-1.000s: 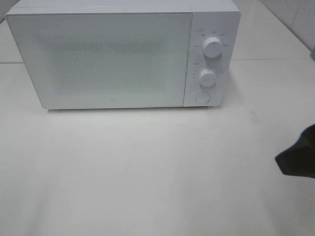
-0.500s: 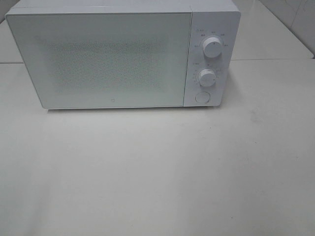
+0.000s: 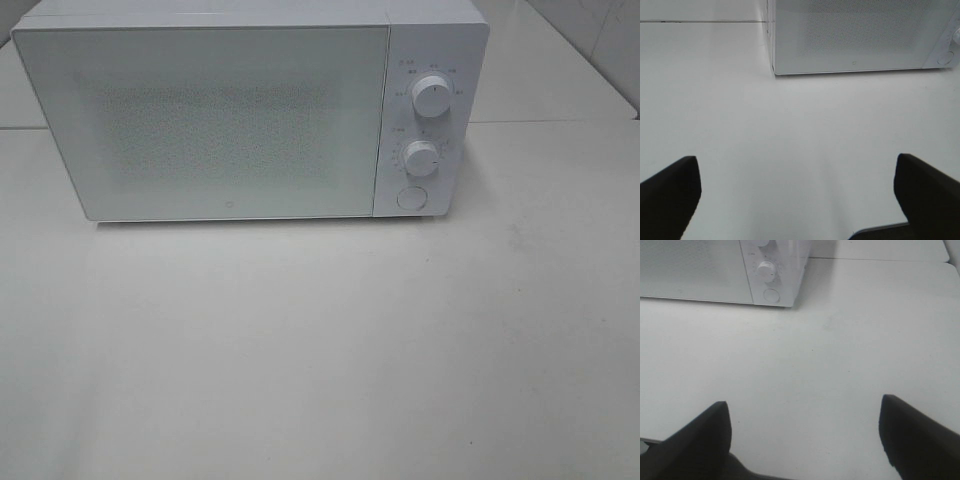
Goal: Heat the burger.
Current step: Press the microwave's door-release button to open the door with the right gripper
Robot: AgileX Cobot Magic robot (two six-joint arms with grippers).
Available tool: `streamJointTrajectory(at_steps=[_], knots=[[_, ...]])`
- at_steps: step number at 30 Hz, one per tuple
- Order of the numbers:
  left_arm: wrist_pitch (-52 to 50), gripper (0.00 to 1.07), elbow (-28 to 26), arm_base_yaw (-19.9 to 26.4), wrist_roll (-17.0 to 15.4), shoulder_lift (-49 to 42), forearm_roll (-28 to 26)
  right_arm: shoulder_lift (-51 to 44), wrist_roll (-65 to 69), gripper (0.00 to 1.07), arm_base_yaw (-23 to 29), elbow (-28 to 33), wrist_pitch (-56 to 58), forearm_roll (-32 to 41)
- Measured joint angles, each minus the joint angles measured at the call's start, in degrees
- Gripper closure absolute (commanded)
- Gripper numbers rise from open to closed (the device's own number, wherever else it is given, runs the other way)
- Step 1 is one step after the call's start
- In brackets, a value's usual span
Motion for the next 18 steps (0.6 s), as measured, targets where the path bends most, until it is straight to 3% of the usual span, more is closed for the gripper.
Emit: streamJointTrajectory(at_steps=[5, 18], knots=[[0.00, 0.09, 0.00, 0.00, 0.00, 0.00, 0.00, -0.23, -0.57, 0.31, -2.75, 3.61, -0.34, 0.06], [0.00, 0.09, 0.00, 0.00, 0.00, 0.00, 0.00, -0.23, -1.09, 0.31, -2.81, 6.13, -7.68, 0.11]])
